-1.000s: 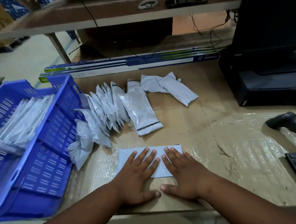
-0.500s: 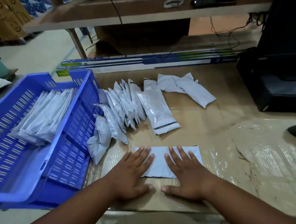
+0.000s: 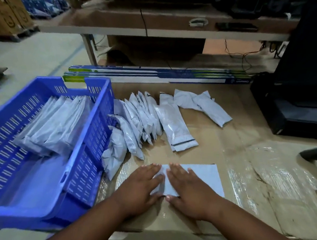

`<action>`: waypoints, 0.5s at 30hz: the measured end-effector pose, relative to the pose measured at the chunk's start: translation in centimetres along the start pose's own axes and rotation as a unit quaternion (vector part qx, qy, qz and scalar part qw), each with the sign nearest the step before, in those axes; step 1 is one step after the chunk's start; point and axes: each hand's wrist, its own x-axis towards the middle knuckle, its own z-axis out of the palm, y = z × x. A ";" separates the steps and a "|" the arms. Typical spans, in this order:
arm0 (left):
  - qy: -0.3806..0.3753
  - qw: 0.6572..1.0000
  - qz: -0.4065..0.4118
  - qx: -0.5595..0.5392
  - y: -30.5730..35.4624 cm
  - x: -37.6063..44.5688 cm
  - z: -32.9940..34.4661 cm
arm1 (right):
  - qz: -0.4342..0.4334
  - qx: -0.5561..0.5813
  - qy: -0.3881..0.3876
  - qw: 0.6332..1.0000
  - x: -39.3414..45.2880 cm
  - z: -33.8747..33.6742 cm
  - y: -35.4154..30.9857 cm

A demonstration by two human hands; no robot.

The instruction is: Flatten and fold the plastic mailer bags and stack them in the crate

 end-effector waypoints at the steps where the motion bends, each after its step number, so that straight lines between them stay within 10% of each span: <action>1: -0.001 1.000 0.002 0.004 -0.4 -0.4 0.1 | -0.007 0.001 -0.014 1.000 0.2 0.9 -0.8; 10: 0.098 0.995 -0.006 -0.027 2.1 0.6 -0.2 | 0.018 0.041 0.087 0.995 1.1 1.9 0.2; 15: -0.009 1.000 -0.018 -0.023 4.6 3.6 1.6 | 0.021 0.012 0.065 0.998 1.0 3.1 0.6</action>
